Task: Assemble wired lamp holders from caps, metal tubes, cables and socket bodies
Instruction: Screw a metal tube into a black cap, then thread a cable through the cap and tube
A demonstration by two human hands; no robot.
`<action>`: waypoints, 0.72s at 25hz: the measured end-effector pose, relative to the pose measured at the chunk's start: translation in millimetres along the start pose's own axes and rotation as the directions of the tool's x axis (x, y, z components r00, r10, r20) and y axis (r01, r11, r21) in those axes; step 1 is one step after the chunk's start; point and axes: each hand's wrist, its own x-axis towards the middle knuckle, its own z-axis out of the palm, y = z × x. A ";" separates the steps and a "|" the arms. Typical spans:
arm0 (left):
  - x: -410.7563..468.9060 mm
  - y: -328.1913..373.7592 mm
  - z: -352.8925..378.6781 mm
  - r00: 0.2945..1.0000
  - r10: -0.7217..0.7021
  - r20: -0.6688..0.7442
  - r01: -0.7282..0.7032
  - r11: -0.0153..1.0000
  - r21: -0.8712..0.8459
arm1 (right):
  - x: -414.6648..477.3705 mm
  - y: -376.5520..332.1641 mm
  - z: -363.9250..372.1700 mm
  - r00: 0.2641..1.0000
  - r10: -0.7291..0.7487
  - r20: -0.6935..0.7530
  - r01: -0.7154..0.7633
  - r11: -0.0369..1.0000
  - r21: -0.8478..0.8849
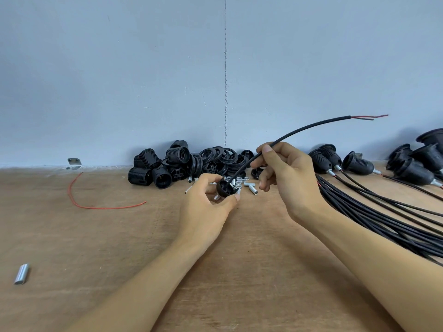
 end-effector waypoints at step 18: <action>-10.9 28.1 10.5 0.873 -0.088 0.480 0.353 0.793 -0.497 | -4.6 -5.0 0.4 0.910 0.215 0.355 -0.201 0.977 -0.078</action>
